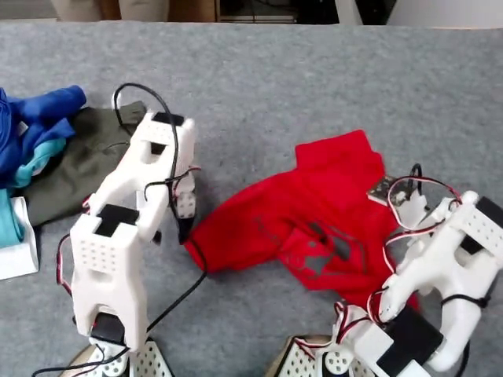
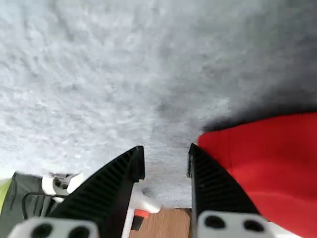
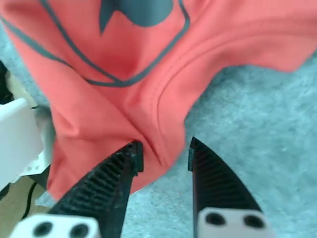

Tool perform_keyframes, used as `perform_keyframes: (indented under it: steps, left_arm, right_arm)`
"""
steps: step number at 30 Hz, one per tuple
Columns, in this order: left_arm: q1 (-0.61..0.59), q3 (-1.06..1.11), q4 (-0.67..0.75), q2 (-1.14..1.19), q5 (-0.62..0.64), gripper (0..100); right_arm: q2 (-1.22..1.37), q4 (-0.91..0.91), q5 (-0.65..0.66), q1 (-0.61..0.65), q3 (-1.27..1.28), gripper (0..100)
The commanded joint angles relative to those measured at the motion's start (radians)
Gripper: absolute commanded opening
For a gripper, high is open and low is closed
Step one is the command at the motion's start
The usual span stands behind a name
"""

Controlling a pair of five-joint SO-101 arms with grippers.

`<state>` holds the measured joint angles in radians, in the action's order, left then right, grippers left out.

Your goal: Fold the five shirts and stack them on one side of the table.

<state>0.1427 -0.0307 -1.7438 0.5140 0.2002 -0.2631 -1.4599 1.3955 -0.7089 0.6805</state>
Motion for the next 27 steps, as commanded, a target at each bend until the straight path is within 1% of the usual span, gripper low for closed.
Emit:
perform_keyframes:
  steps: [1, 5, 8, 10, 11, 13, 14, 17, 20, 27]
  left_arm:
    - [-0.012, 0.005, 0.000, -0.007, -0.014, 16]
    - [0.009, 0.003, 0.064, -0.005, 0.054, 16]
    - [0.025, -0.018, 0.078, -0.012, 0.103, 16]
    - [0.026, -0.052, 0.071, -0.015, 0.146, 17]
    - [0.018, -0.075, 0.057, -0.015, 0.189, 17]
    - [0.006, -0.149, 0.002, -0.015, 0.278, 18]
    - [0.002, -0.181, -0.015, -0.015, 0.292, 19]
    - [0.002, -0.203, -0.015, -0.007, 0.319, 20]
    - [0.025, -0.172, -0.006, 0.013, 0.324, 21]
    - [0.054, -0.183, 0.000, 0.193, 0.319, 20]
  right_arm:
    - [-0.031, 0.025, -0.035, 0.058, -0.045, 16.6]
    - [-0.031, 0.069, -0.080, 0.096, -0.015, 16.6]
    - [-0.031, 0.091, -0.091, 0.107, 0.021, 16.6]
    - [-0.031, 0.091, -0.091, 0.107, 0.030, 16.6]
    - [-0.031, 0.091, -0.091, 0.105, 0.031, 16.6]
    - [-0.031, 0.091, -0.091, 0.104, 0.031, 16.6]
    - [-0.031, 0.091, -0.091, 0.105, 0.031, 16.6]
    - [-0.031, 0.091, -0.091, 0.107, 0.025, 16.6]
    - [-0.031, 0.091, -0.091, 0.107, 0.025, 16.6]
    - [-0.031, 0.091, -0.091, 0.107, 0.025, 16.6]
